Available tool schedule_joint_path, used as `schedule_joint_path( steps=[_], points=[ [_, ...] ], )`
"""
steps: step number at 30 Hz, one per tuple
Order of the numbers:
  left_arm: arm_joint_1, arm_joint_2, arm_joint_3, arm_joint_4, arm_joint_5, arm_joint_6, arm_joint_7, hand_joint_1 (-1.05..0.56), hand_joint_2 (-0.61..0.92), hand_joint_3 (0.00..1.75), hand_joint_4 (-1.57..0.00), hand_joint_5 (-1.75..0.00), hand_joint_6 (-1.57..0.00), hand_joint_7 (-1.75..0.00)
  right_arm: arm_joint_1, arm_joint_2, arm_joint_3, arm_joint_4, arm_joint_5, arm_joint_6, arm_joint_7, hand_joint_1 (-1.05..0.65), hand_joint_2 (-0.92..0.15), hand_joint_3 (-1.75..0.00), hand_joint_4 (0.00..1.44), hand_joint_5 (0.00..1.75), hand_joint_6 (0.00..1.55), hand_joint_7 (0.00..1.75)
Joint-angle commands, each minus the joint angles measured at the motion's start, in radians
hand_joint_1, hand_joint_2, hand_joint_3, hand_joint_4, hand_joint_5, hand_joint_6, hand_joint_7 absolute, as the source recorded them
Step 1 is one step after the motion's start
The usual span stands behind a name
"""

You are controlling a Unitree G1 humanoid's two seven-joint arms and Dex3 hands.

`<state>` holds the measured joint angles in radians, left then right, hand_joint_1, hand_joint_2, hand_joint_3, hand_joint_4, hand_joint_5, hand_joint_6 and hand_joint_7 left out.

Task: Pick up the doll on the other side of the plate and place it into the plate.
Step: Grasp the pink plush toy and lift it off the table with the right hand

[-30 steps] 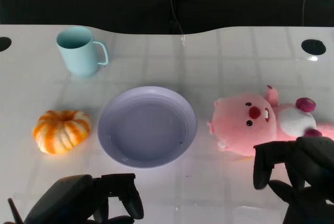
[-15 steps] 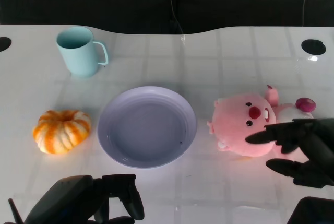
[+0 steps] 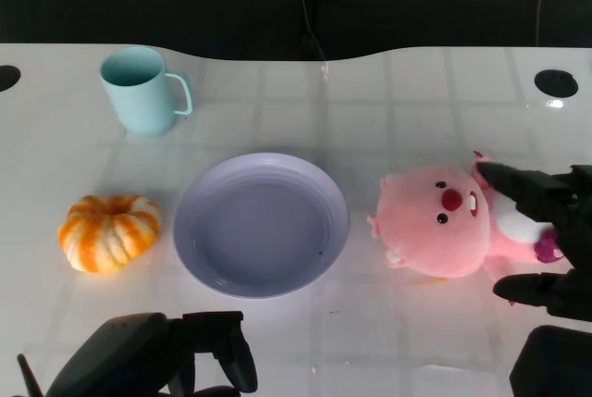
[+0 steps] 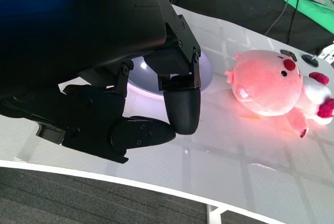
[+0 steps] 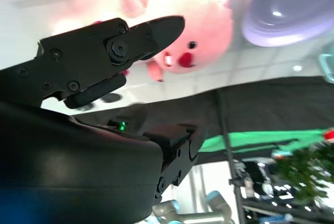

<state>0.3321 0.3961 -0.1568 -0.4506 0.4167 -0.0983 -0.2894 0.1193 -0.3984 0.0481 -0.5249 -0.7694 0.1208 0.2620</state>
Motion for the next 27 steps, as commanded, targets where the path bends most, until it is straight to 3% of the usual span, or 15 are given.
schedule_joint_path(
  steps=[1, 13, 27],
  points=[
    [0.006, -0.001, -0.003, -0.011, 0.010, 0.008, 0.005, -0.25, 0.85, 0.49, -0.65, -1.62, -0.67, -1.24, -0.035, -0.024, -0.008, -0.009, -0.015, 0.052, 0.060, -0.70, -0.86, 0.00, 0.00, 0.53, 0.14, 0.00],
    [0.004, -0.010, -0.013, -0.016, 0.039, 0.013, 0.005, -0.29, 0.85, 0.46, -0.67, -1.60, -0.68, -1.24, -0.213, -0.084, 0.093, 0.246, -0.052, 0.096, 0.159, -0.71, -0.85, 0.00, 0.01, 0.47, 0.14, 0.01],
    [0.013, -0.019, -0.025, -0.016, 0.048, 0.005, 0.008, -0.29, 0.85, 0.49, -0.65, -1.62, -0.66, -1.30, -0.436, -0.047, 0.267, 0.700, -0.064, 0.085, 0.053, -0.71, -0.87, -0.01, 0.08, 0.37, 0.16, 0.00]
  ],
)
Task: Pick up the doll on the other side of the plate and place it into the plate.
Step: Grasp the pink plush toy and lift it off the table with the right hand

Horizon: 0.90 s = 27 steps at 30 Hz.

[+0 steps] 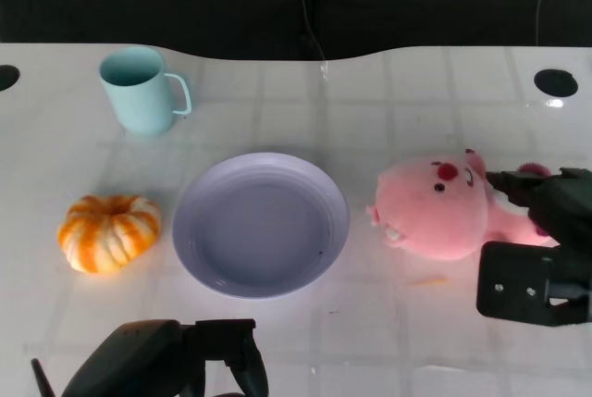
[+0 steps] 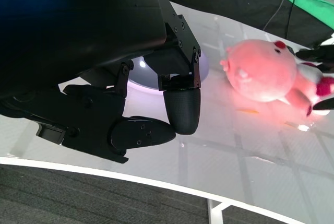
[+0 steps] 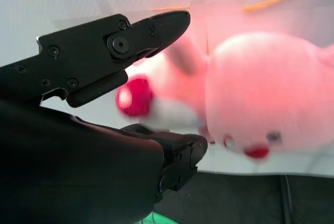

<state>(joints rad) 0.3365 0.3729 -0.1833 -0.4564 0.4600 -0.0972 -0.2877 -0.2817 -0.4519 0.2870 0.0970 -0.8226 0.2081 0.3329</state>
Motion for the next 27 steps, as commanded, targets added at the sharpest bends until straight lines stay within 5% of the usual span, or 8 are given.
schedule_joint_path(
  steps=[1, 7, 13, 15, 19, 21, 24, 27],
  points=[
    [0.010, 0.003, 0.002, -0.012, 0.004, 0.005, 0.007, -0.30, 0.85, 0.49, -0.64, -1.63, -0.66, -1.30, -0.049, 0.010, 0.041, 0.108, -0.010, -0.003, -0.023, -0.71, -0.87, -0.01, 0.08, 0.37, 0.16, 0.00],
    [0.021, 0.001, 0.004, -0.017, 0.005, -0.002, 0.013, -0.29, 0.83, 0.51, -0.64, -1.62, -0.65, -1.31, -0.146, 0.041, 0.134, 0.320, -0.028, -0.036, -0.084, -0.74, -0.92, -0.01, 0.21, 0.34, 0.24, 0.02],
    [0.033, -0.002, 0.003, -0.035, 0.006, 0.007, 0.007, -0.29, 0.83, 0.52, -0.63, -1.62, -0.65, -1.30, -0.260, 0.091, 0.213, 0.537, -0.042, -0.049, -0.126, -0.62, -0.92, -0.04, 0.71, 0.30, 0.55, 0.05],
    [0.036, -0.002, 0.001, -0.039, 0.012, 0.004, 0.010, -0.29, 0.83, 0.53, -0.63, -1.62, -0.65, -1.30, -0.288, 0.102, 0.218, 0.610, -0.027, -0.082, -0.166, -0.49, -0.92, -0.05, 0.90, 0.27, 0.77, 0.05],
    [0.043, -0.003, -0.001, -0.046, 0.016, 0.002, 0.011, -0.29, 0.83, 0.54, -0.64, -1.61, -0.66, -1.29, -0.301, 0.110, 0.213, 0.690, -0.002, -0.162, -0.311, -0.32, -0.92, -0.18, 1.00, 0.22, 1.01, 0.08],
    [0.048, -0.002, -0.001, -0.051, 0.017, 0.003, 0.010, -0.30, 0.83, 0.54, -0.64, -1.61, -0.65, -1.29, -0.300, 0.108, 0.212, 0.709, 0.010, -0.200, -0.370, -0.29, -0.92, -0.20, 1.06, 0.38, 1.10, 0.09],
    [0.052, -0.001, -0.002, -0.061, 0.029, 0.004, 0.010, -0.30, 0.83, 0.54, -0.64, -1.61, -0.65, -1.30, -0.302, 0.102, 0.215, 0.719, 0.019, -0.226, -0.422, -0.29, -0.92, -0.21, 0.85, 0.97, 1.19, 0.06],
    [0.052, -0.001, -0.002, -0.058, 0.026, -0.003, 0.013, -0.29, 0.83, 0.54, -0.64, -1.61, -0.65, -1.30, -0.302, 0.101, 0.199, 0.717, 0.038, -0.239, -0.472, -0.27, -0.91, -0.18, 0.84, 1.04, 1.20, 0.06]
  ],
)
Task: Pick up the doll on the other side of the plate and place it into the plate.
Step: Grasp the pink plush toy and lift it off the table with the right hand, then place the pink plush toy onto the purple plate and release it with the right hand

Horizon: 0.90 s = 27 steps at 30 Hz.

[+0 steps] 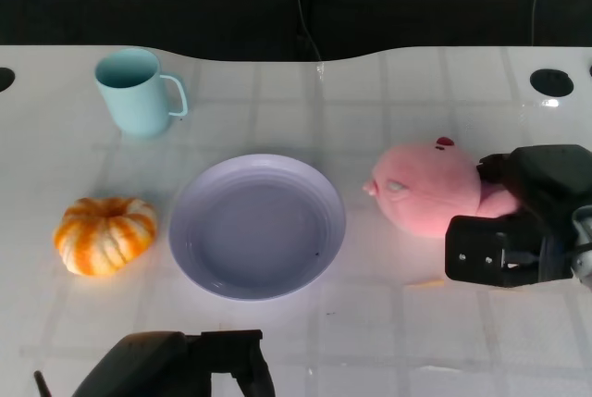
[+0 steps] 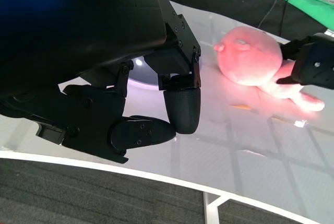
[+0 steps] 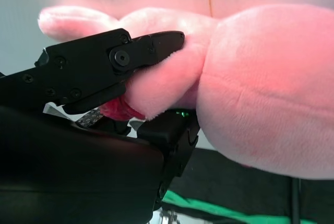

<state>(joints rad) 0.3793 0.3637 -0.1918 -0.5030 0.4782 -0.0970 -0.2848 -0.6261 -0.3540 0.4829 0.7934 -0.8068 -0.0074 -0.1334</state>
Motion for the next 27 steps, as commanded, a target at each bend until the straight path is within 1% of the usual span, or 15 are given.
schedule_joint_path(
  steps=[1, 3, 4, 5, 6, 9, 10, 11, 12, 14, 16, 18, 20, 23, 27],
  points=[
    [0.008, 0.008, 0.006, -0.009, 0.007, -0.004, 0.010, -0.29, 0.83, 0.54, -0.64, -1.61, -0.65, -1.30, 0.043, 0.005, -0.007, 0.021, 0.033, -0.026, -0.019, -0.27, -0.92, -0.16, 0.84, 1.07, 1.21, 0.06],
    [0.005, 0.009, 0.004, -0.004, 0.014, -0.003, 0.011, -0.30, 0.83, 0.54, -0.64, -1.61, -0.65, -1.30, 0.042, 0.006, -0.018, 0.019, 0.053, -0.030, -0.034, -0.26, -0.92, -0.14, 0.83, 1.18, 1.24, 0.08],
    [0.004, 0.008, 0.002, -0.002, 0.018, -0.001, 0.012, -0.30, 0.83, 0.54, -0.64, -1.61, -0.65, -1.30, 0.044, 0.008, -0.027, 0.014, 0.063, -0.028, -0.047, -0.26, -0.92, -0.14, 0.83, 1.13, 1.24, 0.08],
    [0.003, 0.007, 0.000, 0.000, 0.022, -0.001, 0.014, -0.30, 0.83, 0.54, -0.65, -1.61, -0.65, -1.31, 0.046, 0.008, -0.033, 0.007, 0.068, -0.026, -0.060, -0.25, -0.91, -0.14, 0.84, 1.17, 1.25, 0.10],
    [0.003, 0.006, -0.001, 0.002, 0.024, -0.003, 0.016, -0.30, 0.83, 0.54, -0.65, -1.61, -0.66, -1.31, 0.048, 0.006, -0.036, -0.002, 0.069, -0.024, -0.068, -0.24, -0.90, -0.13, 0.85, 1.27, 1.26, 0.11],
    [0.002, 0.001, -0.003, -0.002, 0.021, -0.001, 0.014, -0.30, 0.83, 0.55, -0.65, -1.61, -0.66, -1.30, 0.058, -0.001, -0.062, -0.054, 0.090, -0.014, -0.069, -0.23, -0.89, -0.14, 0.85, 1.37, 1.26, 0.12],
    [0.000, 0.000, -0.003, -0.004, 0.022, 0.003, 0.011, -0.29, 0.83, 0.55, -0.65, -1.61, -0.66, -1.30, 0.059, -0.003, -0.071, -0.069, 0.099, -0.010, -0.067, -0.21, -0.87, -0.18, 0.82, 1.58, 1.18, 0.39],
    [-0.002, 0.001, -0.004, -0.003, 0.025, 0.005, 0.011, -0.29, 0.82, 0.55, -0.64, -1.62, -0.66, -1.30, 0.060, -0.003, -0.083, -0.087, 0.111, -0.005, -0.062, -0.21, -0.85, -0.23, 0.80, 1.66, 1.04, 0.69],
    [-0.004, 0.001, -0.004, 0.000, 0.026, 0.006, 0.010, -0.29, 0.82, 0.55, -0.64, -1.62, -0.66, -1.28, 0.062, -0.004, -0.097, -0.106, 0.124, -0.003, -0.062, -0.20, -0.81, -0.33, 0.79, 1.70, 0.95, 0.89],
    [-0.009, 0.002, -0.006, 0.009, 0.025, 0.003, 0.010, -0.29, 0.83, 0.54, -0.63, -1.62, -0.66, -1.26, 0.066, 0.000, -0.128, -0.135, 0.155, -0.011, -0.072, -0.19, -0.67, -0.62, 0.82, 1.74, 0.80, 1.33],
    [-0.015, 0.000, -0.007, 0.018, 0.025, 0.000, 0.015, -0.30, 0.84, 0.53, -0.63, -1.62, -0.67, -1.26, 0.066, 0.007, -0.159, -0.170, 0.184, 0.001, -0.069, -0.20, -0.51, -0.97, 0.87, 1.74, 0.71, 1.64],
    [-0.021, 0.000, -0.008, 0.030, 0.023, -0.008, 0.020, -0.30, 0.84, 0.52, -0.64, -1.62, -0.67, -1.27, 0.062, 0.016, -0.185, -0.211, 0.208, 0.028, -0.055, -0.20, -0.44, -1.15, 0.88, 1.75, 0.70, 1.72],
    [-0.026, 0.001, -0.009, 0.039, 0.023, -0.015, 0.023, -0.30, 0.83, 0.52, -0.64, -1.62, -0.66, -1.27, 0.063, 0.021, -0.198, -0.252, 0.222, 0.053, -0.037, -0.20, -0.41, -1.23, 0.89, 1.75, 0.71, 1.74],
    [-0.025, 0.001, -0.010, 0.040, 0.020, -0.015, 0.023, -0.30, 0.84, 0.51, -0.64, -1.61, -0.67, -1.28, 0.071, 0.025, -0.210, -0.321, 0.236, 0.058, -0.014, -0.19, -0.39, -1.28, 0.91, 1.75, 0.73, 1.75],
    [-0.023, 0.002, -0.010, 0.038, 0.018, -0.013, 0.022, -0.30, 0.84, 0.52, -0.64, -1.61, -0.66, -1.28, 0.082, 0.044, -0.203, -0.418, 0.238, 0.092, 0.036, -0.18, -0.36, -1.27, 0.91, 1.75, 0.72, 1.75]
  ],
)
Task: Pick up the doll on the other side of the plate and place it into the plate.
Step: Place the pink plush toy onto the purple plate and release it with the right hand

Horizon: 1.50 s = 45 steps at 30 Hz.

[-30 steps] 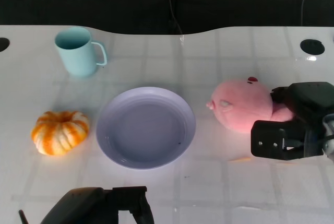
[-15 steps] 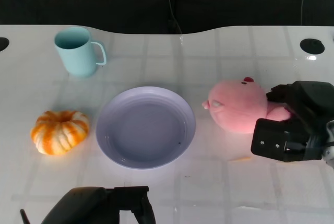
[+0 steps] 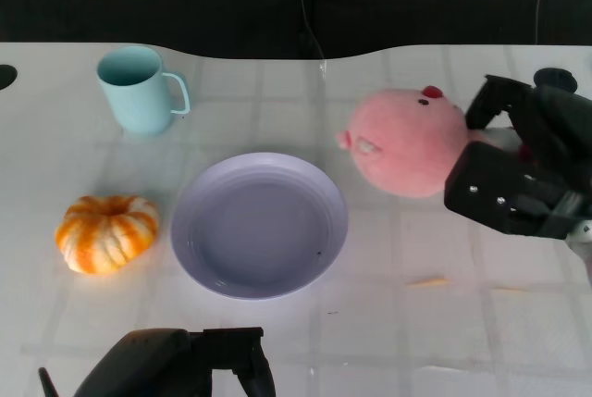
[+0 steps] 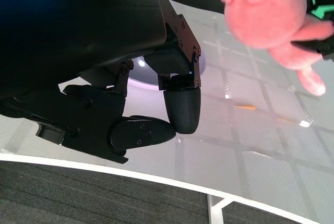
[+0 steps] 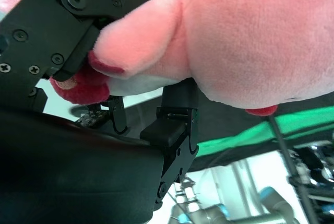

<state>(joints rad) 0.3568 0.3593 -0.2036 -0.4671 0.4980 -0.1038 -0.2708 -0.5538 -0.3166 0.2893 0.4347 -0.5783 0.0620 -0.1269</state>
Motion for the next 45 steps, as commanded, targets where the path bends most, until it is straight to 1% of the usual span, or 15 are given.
schedule_joint_path(
  steps=[1, 7, 13, 14, 18, 21, 22, 28, 31, 38, 40, 42, 43, 44, 45],
  points=[
    [0.000, 0.007, 0.002, 0.005, -0.003, -0.010, 0.009, -0.30, 0.84, 0.51, -0.64, -1.60, -0.66, -1.28, 0.011, 0.013, -0.006, -0.081, 0.011, 0.027, 0.042, -0.17, -0.37, -1.26, 0.91, 1.75, 0.71, 1.75],
    [0.003, 0.004, -0.001, 0.010, 0.003, -0.020, 0.015, -0.29, 0.85, 0.51, -0.64, -1.59, -0.67, -1.27, -0.021, 0.066, 0.022, -0.143, 0.003, 0.033, 0.098, -0.16, -0.39, -1.21, 0.92, 1.75, 0.72, 1.75],
    [0.003, -0.003, -0.008, 0.003, 0.006, -0.007, 0.010, -0.28, 0.85, 0.50, -0.64, -1.58, -0.67, -1.27, -0.094, 0.134, 0.062, -0.135, -0.004, 0.022, 0.131, -0.20, -0.42, -1.17, 0.93, 1.75, 0.70, 1.75],
    [0.003, -0.004, -0.010, 0.002, 0.007, -0.005, 0.011, -0.28, 0.85, 0.50, -0.65, -1.58, -0.66, -1.27, -0.107, 0.147, 0.071, -0.125, -0.007, 0.015, 0.131, -0.20, -0.42, -1.17, 0.93, 1.75, 0.70, 1.75],
    [0.005, -0.012, -0.015, -0.005, 0.016, 0.006, 0.009, -0.28, 0.85, 0.50, -0.65, -1.58, -0.66, -1.26, -0.158, 0.198, 0.113, -0.075, -0.026, 0.006, 0.122, -0.24, -0.44, -1.08, 0.92, 1.75, 0.76, 1.60],
    [0.006, -0.015, -0.021, -0.009, 0.033, 0.008, 0.013, -0.28, 0.85, 0.51, -0.65, -1.58, -0.67, -1.26, -0.188, 0.241, 0.139, -0.012, -0.030, -0.023, 0.105, -0.24, -0.45, -1.03, 0.92, 1.75, 0.76, 1.62],
    [0.007, -0.017, -0.022, -0.010, 0.036, 0.007, 0.015, -0.28, 0.85, 0.51, -0.65, -1.58, -0.67, -1.26, -0.198, 0.260, 0.146, 0.011, -0.030, -0.030, 0.101, -0.23, -0.45, -1.03, 0.92, 1.75, 0.74, 1.67],
    [0.011, -0.027, -0.028, -0.021, 0.043, 0.018, 0.011, -0.28, 0.85, 0.50, -0.65, -1.57, -0.67, -1.25, -0.232, 0.330, 0.178, 0.106, -0.041, -0.053, 0.084, -0.21, -0.49, -1.04, 0.91, 1.75, 0.69, 1.74],
    [0.010, -0.029, -0.031, -0.027, 0.047, 0.026, 0.006, -0.27, 0.84, 0.50, -0.65, -1.57, -0.67, -1.25, -0.238, 0.343, 0.186, 0.137, -0.042, -0.074, 0.074, -0.21, -0.48, -1.03, 0.91, 1.75, 0.69, 1.75],
    [0.007, -0.033, -0.030, -0.028, 0.038, 0.028, 0.007, -0.28, 0.84, 0.49, -0.67, -1.55, -0.68, -1.23, -0.244, 0.340, 0.194, 0.166, -0.044, -0.072, 0.082, -0.21, -0.50, -0.97, 0.87, 1.75, 0.65, 1.71],
    [0.006, -0.031, -0.029, -0.030, 0.040, 0.034, 0.002, -0.28, 0.85, 0.49, -0.67, -1.55, -0.68, -1.23, -0.246, 0.338, 0.194, 0.165, -0.044, -0.061, 0.096, -0.22, -0.52, -0.92, 0.86, 1.75, 0.68, 1.58],
    [0.004, -0.029, -0.029, -0.030, 0.043, 0.032, 0.001, -0.28, 0.85, 0.48, -0.66, -1.55, -0.68, -1.23, -0.247, 0.328, 0.198, 0.155, -0.046, -0.043, 0.130, -0.25, -0.60, -0.68, 0.82, 1.68, 0.80, 1.00],
    [0.003, -0.027, -0.028, -0.029, 0.043, 0.030, 0.003, -0.28, 0.85, 0.48, -0.66, -1.54, -0.68, -1.23, -0.247, 0.323, 0.200, 0.149, -0.047, -0.034, 0.149, -0.26, -0.63, -0.60, 0.81, 1.65, 0.84, 0.80],
    [0.003, -0.026, -0.027, -0.027, 0.042, 0.025, 0.006, -0.27, 0.85, 0.48, -0.67, -1.53, -0.68, -1.23, -0.247, 0.317, 0.202, 0.139, -0.048, -0.020, 0.171, -0.29, -0.69, -0.51, 0.78, 1.50, 0.85, 0.54],
    [0.003, -0.026, -0.026, -0.026, 0.040, 0.023, 0.006, -0.27, 0.85, 0.47, -0.67, -1.53, -0.68, -1.22, -0.244, 0.311, 0.202, 0.126, -0.050, -0.008, 0.190, -0.31, -0.75, -0.40, 0.77, 1.31, 0.84, 0.36]
  ],
)
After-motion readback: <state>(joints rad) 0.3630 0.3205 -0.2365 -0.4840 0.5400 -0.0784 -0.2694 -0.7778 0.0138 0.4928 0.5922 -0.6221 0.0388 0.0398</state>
